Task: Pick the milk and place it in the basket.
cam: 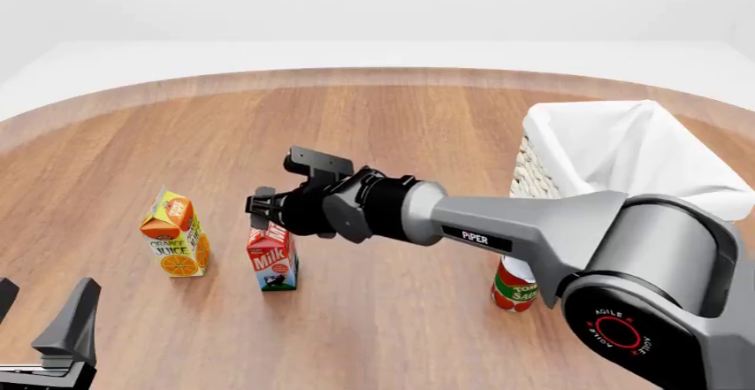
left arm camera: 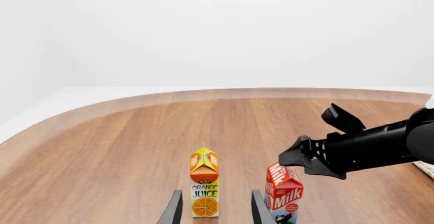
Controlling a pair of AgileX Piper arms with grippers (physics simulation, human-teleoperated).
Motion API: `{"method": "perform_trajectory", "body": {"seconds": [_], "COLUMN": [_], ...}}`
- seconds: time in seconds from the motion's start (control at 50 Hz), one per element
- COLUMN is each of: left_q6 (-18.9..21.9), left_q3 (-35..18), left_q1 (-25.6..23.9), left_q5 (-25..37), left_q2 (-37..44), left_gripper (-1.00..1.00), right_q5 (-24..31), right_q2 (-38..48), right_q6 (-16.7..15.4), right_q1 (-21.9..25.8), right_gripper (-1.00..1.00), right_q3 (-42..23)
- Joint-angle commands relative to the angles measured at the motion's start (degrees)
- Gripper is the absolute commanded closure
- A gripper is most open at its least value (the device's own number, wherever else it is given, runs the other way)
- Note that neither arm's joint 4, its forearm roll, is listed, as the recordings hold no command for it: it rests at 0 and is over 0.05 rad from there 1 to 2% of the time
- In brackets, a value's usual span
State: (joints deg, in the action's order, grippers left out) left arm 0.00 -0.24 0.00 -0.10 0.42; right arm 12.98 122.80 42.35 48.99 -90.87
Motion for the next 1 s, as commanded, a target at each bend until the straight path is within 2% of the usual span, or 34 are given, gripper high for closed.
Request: {"method": "perform_trajectory", "body": {"seconds": [0.02, 1.0], "left_q6": [0.0, 0.0], "left_q3": [0.0, 0.0], "left_q1": [0.0, 0.0], "left_q5": [0.0, 0.0], "left_q2": [0.0, 0.0], "left_gripper": [-1.0, -1.0], "right_q5": [-0.29, -0.88], "right_q2": [0.11, 2.87], "right_q6": [0.1, 1.45], "right_q1": [-0.13, 0.32], "right_gripper": [-1.0, -1.0], "right_q3": [0.23, -1.17]}}
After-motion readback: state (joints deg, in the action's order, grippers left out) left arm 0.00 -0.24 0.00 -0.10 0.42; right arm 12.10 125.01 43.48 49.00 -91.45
